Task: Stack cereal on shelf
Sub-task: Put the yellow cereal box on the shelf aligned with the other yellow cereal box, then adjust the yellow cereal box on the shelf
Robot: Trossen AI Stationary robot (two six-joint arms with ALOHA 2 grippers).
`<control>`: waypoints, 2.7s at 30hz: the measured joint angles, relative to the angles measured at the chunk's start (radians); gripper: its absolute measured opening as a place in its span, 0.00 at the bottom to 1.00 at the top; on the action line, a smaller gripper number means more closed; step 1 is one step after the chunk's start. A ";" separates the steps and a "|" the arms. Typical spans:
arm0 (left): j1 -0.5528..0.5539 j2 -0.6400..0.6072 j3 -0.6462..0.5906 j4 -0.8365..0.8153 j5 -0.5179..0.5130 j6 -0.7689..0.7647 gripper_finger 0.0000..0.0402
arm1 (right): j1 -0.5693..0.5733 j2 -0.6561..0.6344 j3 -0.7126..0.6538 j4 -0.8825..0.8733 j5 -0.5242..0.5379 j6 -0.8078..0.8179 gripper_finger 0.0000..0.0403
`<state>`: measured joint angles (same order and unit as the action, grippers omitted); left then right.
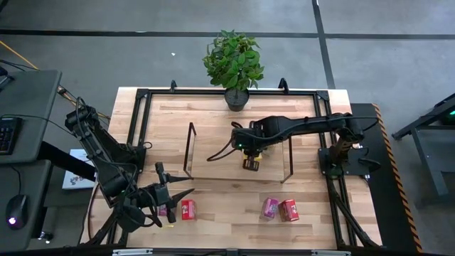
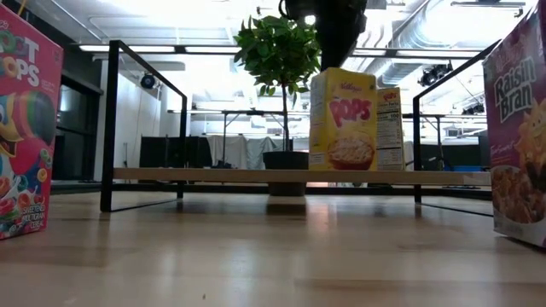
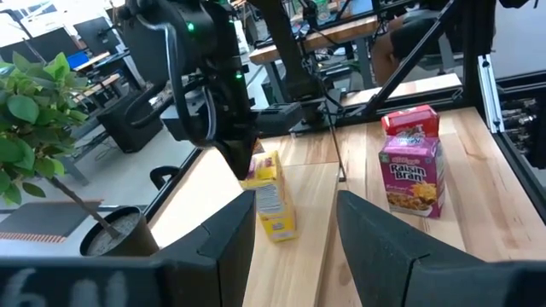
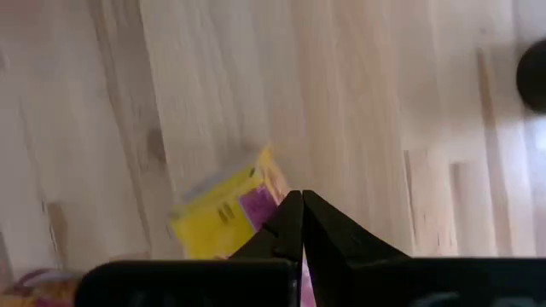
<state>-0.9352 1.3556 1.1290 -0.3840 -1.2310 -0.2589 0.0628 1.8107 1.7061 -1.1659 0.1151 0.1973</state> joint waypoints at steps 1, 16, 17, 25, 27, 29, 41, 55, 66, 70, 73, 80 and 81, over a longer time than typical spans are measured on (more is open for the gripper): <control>0.000 0.000 0.000 0.000 0.000 0.000 0.39 | 0.000 0.000 0.000 0.016 0.016 -0.002 0.00; 0.000 0.000 0.000 0.000 -0.006 0.002 0.39 | 0.060 0.066 0.000 0.253 -0.094 -0.131 0.00; 0.000 0.000 0.000 0.002 -0.006 0.002 0.39 | 0.069 0.075 0.000 0.245 -0.098 -0.136 0.00; 0.008 0.000 0.000 0.007 -0.007 0.001 0.39 | 0.110 0.095 0.000 0.221 0.087 -0.198 0.00; 0.014 0.000 0.000 0.007 -0.004 0.001 0.39 | 0.109 0.095 0.000 0.205 0.089 -0.202 0.00; 0.021 0.000 0.000 0.007 0.000 0.001 0.39 | 0.109 0.095 0.000 0.178 0.098 -0.202 0.00; 0.034 0.000 0.000 0.007 0.025 -0.001 0.39 | 0.093 0.095 0.000 0.059 0.180 -0.144 0.00; 0.034 0.000 0.000 0.007 0.025 -0.001 0.39 | 0.079 0.095 0.000 -0.015 0.225 -0.053 0.00; 0.034 0.000 0.000 0.006 0.025 -0.001 0.39 | 0.077 0.094 0.000 -0.065 0.214 0.003 0.00; 0.034 0.000 0.000 0.001 0.025 -0.001 0.39 | 0.082 0.066 0.000 -0.056 0.216 -0.014 0.00; 0.034 0.000 0.000 -0.001 0.025 -0.001 0.39 | 0.082 0.026 0.000 -0.059 0.221 -0.013 0.00; 0.034 0.000 0.000 -0.007 0.025 -0.021 0.39 | 0.053 -0.099 0.000 -0.245 0.343 0.223 0.00; 0.034 0.000 0.000 -0.008 0.025 -0.025 0.39 | 0.040 -0.108 0.000 -0.296 0.333 0.272 0.00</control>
<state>-0.9009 1.3556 1.1290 -0.3918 -1.2064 -0.2841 0.1032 1.7025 1.7065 -1.4617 0.4479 0.4695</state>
